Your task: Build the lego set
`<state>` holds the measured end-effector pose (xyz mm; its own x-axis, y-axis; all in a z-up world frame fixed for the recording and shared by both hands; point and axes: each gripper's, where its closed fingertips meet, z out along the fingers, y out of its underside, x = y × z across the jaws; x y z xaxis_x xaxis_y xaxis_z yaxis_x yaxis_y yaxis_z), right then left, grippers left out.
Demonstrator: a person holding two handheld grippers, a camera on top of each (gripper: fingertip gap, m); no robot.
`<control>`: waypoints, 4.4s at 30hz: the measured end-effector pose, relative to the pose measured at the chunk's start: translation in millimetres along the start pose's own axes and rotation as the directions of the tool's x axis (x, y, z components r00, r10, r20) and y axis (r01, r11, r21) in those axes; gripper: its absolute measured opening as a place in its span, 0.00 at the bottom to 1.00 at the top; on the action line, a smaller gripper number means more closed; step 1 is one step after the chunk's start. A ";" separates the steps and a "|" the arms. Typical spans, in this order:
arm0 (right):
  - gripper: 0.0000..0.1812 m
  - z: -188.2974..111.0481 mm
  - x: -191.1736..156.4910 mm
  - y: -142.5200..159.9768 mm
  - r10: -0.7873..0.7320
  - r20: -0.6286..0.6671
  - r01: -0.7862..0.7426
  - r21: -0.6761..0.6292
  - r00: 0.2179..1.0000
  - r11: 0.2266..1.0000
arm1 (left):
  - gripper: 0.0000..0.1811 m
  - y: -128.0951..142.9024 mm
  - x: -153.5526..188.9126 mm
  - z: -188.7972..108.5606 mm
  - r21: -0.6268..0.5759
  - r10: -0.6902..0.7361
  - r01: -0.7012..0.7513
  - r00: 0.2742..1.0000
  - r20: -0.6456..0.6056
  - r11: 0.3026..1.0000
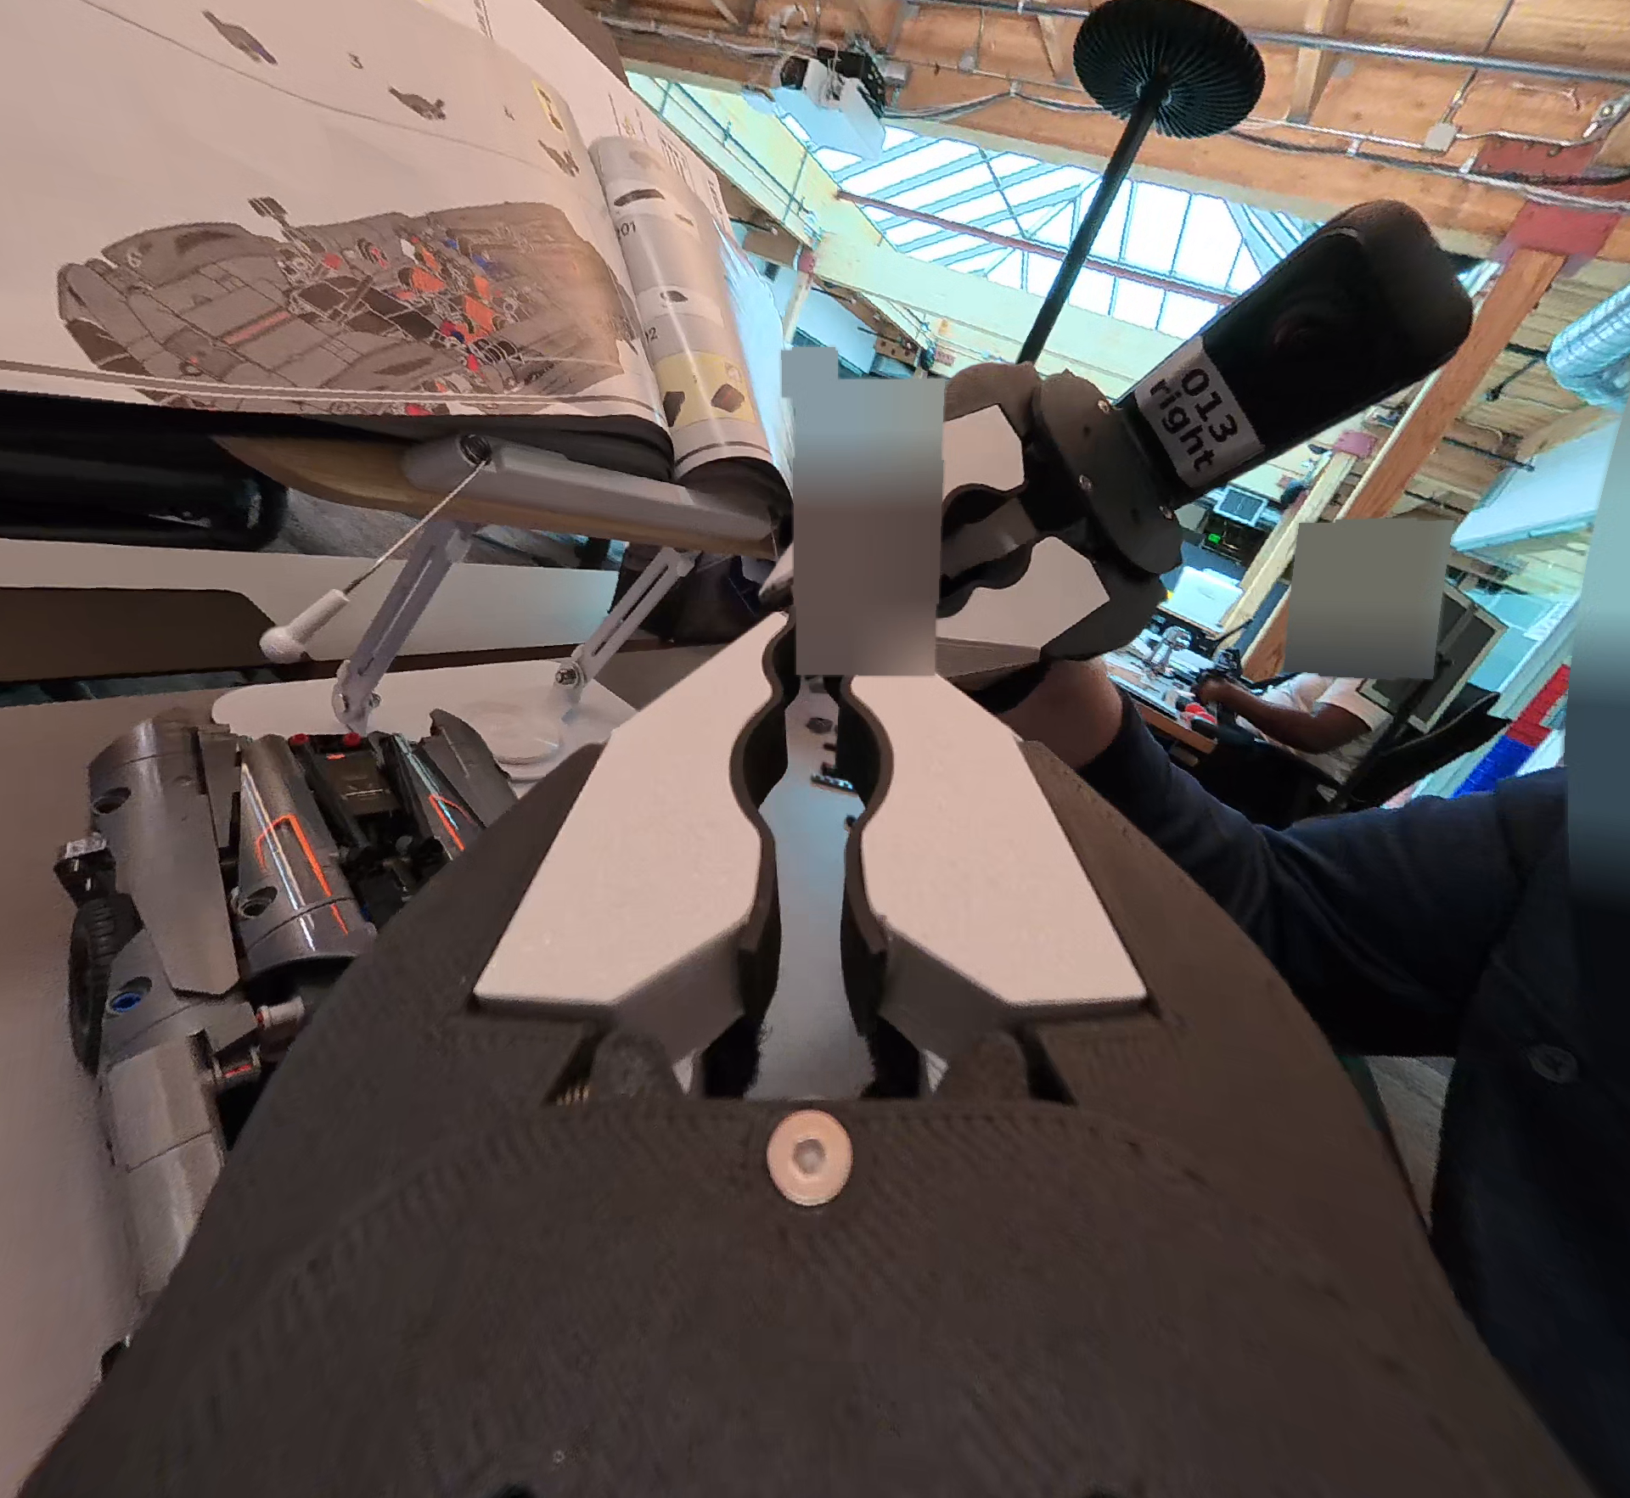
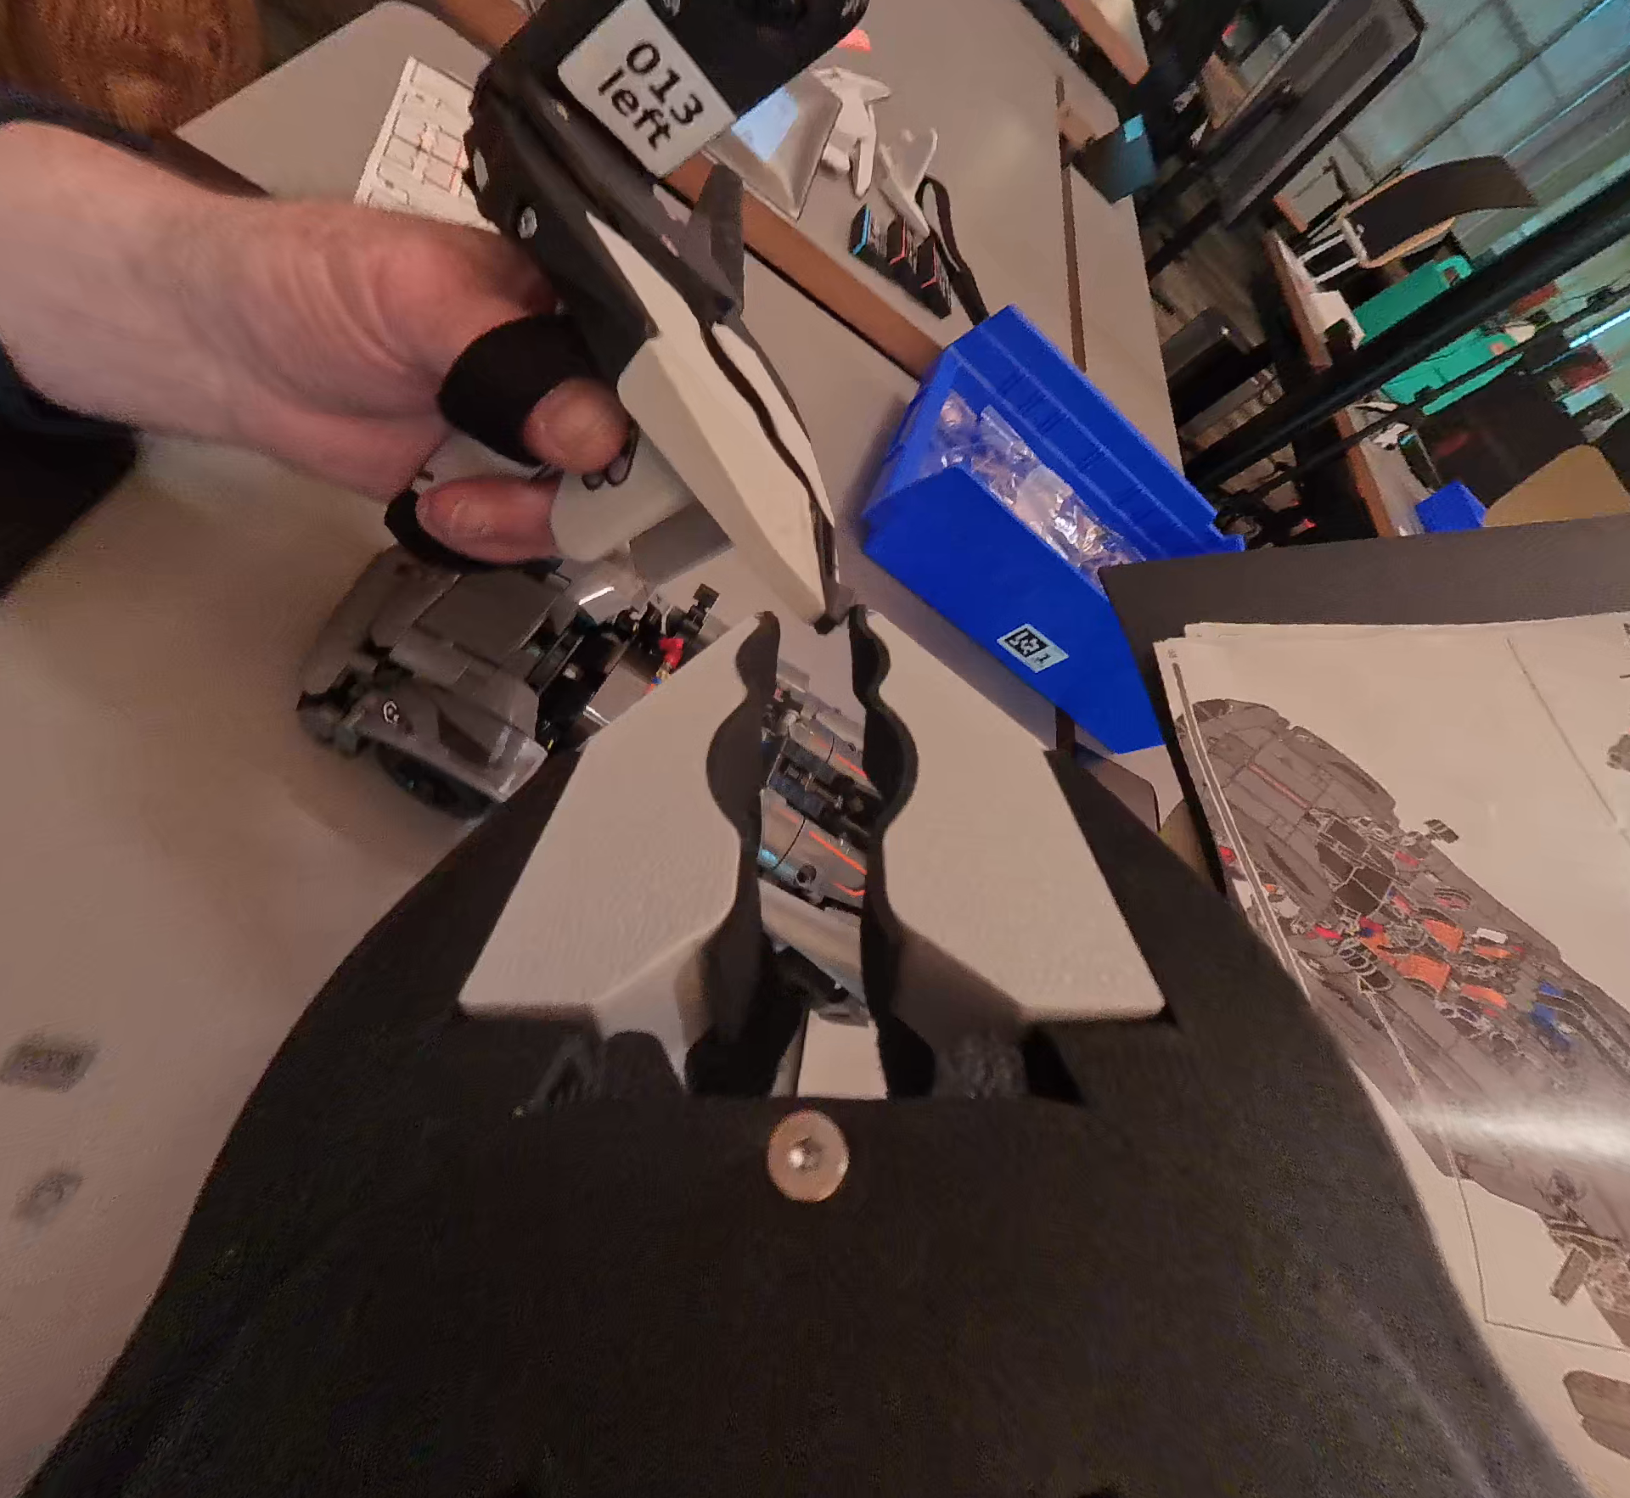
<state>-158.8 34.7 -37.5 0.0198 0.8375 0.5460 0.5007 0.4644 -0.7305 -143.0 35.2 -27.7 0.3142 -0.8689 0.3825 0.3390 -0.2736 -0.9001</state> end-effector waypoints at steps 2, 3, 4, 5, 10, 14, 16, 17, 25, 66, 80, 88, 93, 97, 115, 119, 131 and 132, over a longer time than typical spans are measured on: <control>0.09 2.7 1.5 0.9 -0.015 -0.027 0.015 -0.017 1.000 1.000 | 0.00 0.4 2.1 2.1 0.002 0.004 -0.004 1.000 -0.007 1.000; 0.09 4.0 2.0 1.2 -0.027 -0.041 0.026 -0.024 0.999 0.999 | 0.00 0.2 2.7 3.0 0.008 0.002 -0.002 1.000 -0.009 1.000; 0.08 4.6 3.1 -0.1 -0.040 -0.060 0.039 -0.023 0.997 0.999 | 0.00 -1.8 2.9 2.7 0.025 -0.003 0.003 1.000 -0.010 1.000; 0.08 4.6 4.3 -1.9 -0.048 -0.077 0.046 -0.017 0.996 0.999 | 0.00 -3.5 3.2 2.2 0.037 -0.008 0.008 1.000 -0.013 0.999; 0.07 3.8 4.2 -4.5 -0.104 -0.105 0.102 -0.023 0.989 0.994 | 0.00 -3.3 5.6 1.9 0.035 -0.034 0.036 0.999 -0.043 0.999; 0.06 2.8 0.1 0.7 -0.173 -0.087 0.168 -0.065 0.981 0.984 | 0.00 4.0 6.3 3.2 -0.004 -0.088 0.088 0.992 -0.090 0.996; 0.05 2.2 -1.8 3.3 -0.185 -0.070 0.180 -0.076 0.980 0.981 | 0.00 6.9 7.0 3.9 -0.022 -0.090 0.089 0.991 -0.097 0.996; 0.05 1.3 -3.4 4.3 -0.194 -0.057 0.190 -0.077 0.979 0.979 | 0.00 8.9 8.2 4.3 -0.040 -0.096 0.092 0.989 -0.108 0.995; 0.04 -6.3 -15.0 12.8 -0.252 0.032 0.254 -0.094 0.967 0.963 | 0.01 22.0 15.3 7.8 -0.129 -0.132 0.112 0.979 -0.158 0.985; 0.04 -17.4 -28.7 2.6 -0.184 0.146 0.181 0.036 0.972 0.983 | 0.03 21.7 37.2 1.2 -0.153 -0.267 0.225 0.892 -0.365 0.962; 0.05 -32.9 -11.8 33.1 -0.029 0.173 0.053 -0.136 0.985 0.989 | 0.02 29.3 12.3 10.3 -0.165 -0.256 0.226 0.947 -0.193 0.960; 0.07 -29.9 1.7 36.8 0.129 0.078 -0.106 -0.254 0.989 0.961 | 0.02 7.4 -1.3 21.1 -0.020 -0.238 0.237 0.967 -0.090 0.971; 0.10 -28.5 7.9 34.0 0.171 -0.189 -0.208 -0.199 0.967 0.958 | 0.02 5.9 -1.5 35.3 0.059 -0.258 0.258 0.966 -0.012 0.964; 0.07 -29.3 11.2 38.7 0.205 -0.350 -0.271 -0.150 0.914 0.951 | 0.02 8.9 2.7 44.2 0.115 -0.300 0.299 0.954 -0.009 0.947; 0.08 -31.9 18.3 44.8 0.277 -0.520 -0.393 -0.126 0.808 0.911 | 0.00 10.9 -5.2 51.4 0.235 -0.300 0.272 0.950 0.091 0.933; 0.07 -33.6 17.1 47.4 0.312 -0.511 -0.421 -0.108 0.801 0.901 | 0.00 14.4 -4.9 52.4 0.221 -0.312 0.289 0.947 0.075 0.932; 0.02 -50.3 8.0 52.1 0.266 -0.484 -0.339 -0.069 0.834 0.938 | 0.00 12.4 -6.2 46.5 0.132 -0.243 0.231 0.967 0.082 0.964; 0.02 -52.5 8.1 51.6 0.254 -0.486 -0.324 -0.066 0.836 0.944 | 0.00 13.0 -8.4 44.0 0.110 -0.236 0.225 0.967 0.094 0.968</control>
<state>-87.4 50.4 -49.3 0.5642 0.6783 0.4706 0.5228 0.1476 -0.8396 -102.2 57.1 -33.5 0.3070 -0.7373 0.6018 0.4970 -0.4151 -0.7620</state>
